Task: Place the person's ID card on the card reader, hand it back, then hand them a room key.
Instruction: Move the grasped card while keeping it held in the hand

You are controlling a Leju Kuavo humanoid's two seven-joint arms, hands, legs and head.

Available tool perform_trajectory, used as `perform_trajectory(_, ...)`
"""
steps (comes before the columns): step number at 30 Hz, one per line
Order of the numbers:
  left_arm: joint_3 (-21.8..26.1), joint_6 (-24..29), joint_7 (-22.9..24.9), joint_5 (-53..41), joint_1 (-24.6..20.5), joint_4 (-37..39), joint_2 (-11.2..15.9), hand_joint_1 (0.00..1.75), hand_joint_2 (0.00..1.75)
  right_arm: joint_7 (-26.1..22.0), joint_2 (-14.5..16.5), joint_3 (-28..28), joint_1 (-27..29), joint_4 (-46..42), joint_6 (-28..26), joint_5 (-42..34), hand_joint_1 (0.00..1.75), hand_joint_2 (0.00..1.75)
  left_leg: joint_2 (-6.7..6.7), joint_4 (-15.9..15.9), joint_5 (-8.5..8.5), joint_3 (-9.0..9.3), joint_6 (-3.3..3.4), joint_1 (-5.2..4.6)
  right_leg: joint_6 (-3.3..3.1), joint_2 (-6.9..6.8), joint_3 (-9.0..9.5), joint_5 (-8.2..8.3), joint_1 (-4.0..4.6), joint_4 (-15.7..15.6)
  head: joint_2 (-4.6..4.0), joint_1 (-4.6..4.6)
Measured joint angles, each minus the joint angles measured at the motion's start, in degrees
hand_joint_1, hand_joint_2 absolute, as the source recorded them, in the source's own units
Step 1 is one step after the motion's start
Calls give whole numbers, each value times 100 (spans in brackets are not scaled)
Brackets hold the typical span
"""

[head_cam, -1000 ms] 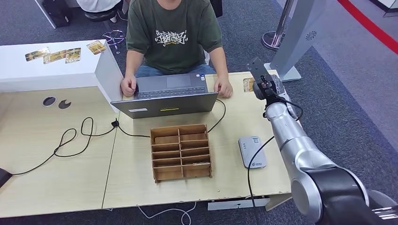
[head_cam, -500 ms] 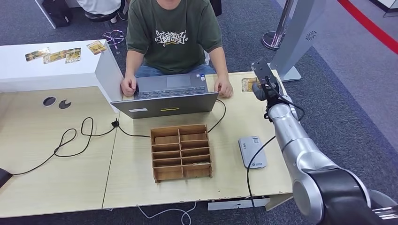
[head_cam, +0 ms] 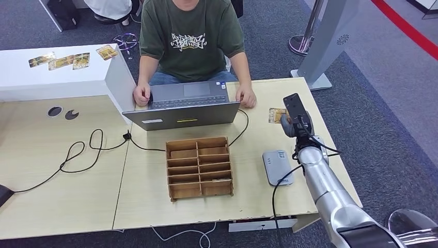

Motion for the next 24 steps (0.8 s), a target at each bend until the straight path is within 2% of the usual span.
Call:
perform_trajectory(14,44,10,-38,0,7,0,-3,0,0,132,-352,231,914,-1194,-203,-188,175,175,-1,0,0,-1,0,0,0,-2,0,0,0,-2,-1,-1)
perform_trajectory(24,62,21,-50,2,24,0,-3,0,0,169,-763,199,1628,-1874,-142,-382,175,175,-6,0,-3,-3,2,-1,6,-6,1,-4,-1,-4,0,1)
